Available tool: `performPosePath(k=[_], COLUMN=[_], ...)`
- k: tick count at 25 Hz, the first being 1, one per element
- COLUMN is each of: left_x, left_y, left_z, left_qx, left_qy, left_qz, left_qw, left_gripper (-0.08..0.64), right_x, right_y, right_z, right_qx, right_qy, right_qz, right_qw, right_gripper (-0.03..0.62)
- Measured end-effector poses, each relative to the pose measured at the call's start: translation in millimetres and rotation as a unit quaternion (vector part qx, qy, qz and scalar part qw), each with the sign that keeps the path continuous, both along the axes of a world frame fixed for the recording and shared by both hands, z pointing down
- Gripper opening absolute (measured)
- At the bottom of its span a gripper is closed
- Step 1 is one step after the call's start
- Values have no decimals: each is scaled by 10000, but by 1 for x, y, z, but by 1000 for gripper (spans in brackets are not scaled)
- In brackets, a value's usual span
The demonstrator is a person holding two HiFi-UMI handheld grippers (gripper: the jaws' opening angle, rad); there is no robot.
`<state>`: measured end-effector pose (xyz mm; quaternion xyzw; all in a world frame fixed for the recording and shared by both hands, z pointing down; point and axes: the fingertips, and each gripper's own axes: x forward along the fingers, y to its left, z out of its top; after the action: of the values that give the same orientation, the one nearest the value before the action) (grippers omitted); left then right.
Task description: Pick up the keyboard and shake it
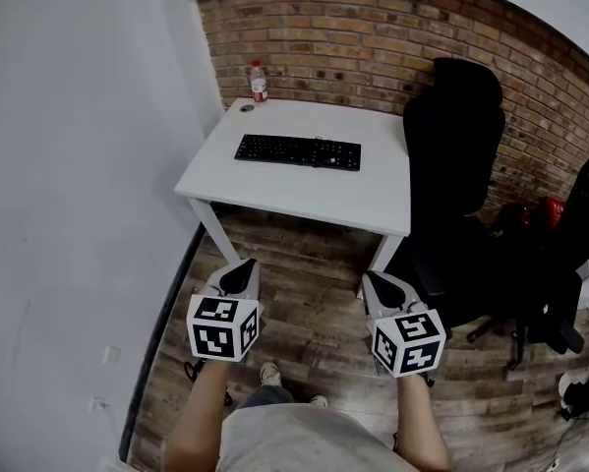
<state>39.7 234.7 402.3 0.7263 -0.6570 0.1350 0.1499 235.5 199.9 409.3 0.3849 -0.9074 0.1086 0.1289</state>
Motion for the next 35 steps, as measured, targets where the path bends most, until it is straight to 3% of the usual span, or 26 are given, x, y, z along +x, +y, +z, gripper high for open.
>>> performPosePath(k=[13, 24, 35], left_x=[-33, -113, -185], left_y=[-81, -176, -241], left_z=[20, 13, 17], left_qx=[-46, -63, -118], left_qy=[266, 408, 557], left_qz=[173, 409, 533], left_qw=[9995, 9983, 9970], left_gripper=[-12, -12, -12], right_x=[-29, -107, -176], right_y=[-69, -153, -214], right_z=[16, 10, 6], right_qx=[-115, -265, -326], right_qy=[312, 426, 505], right_qz=[175, 404, 574], right_qw=[9993, 9979, 9965], right_gripper=[11, 11, 11])
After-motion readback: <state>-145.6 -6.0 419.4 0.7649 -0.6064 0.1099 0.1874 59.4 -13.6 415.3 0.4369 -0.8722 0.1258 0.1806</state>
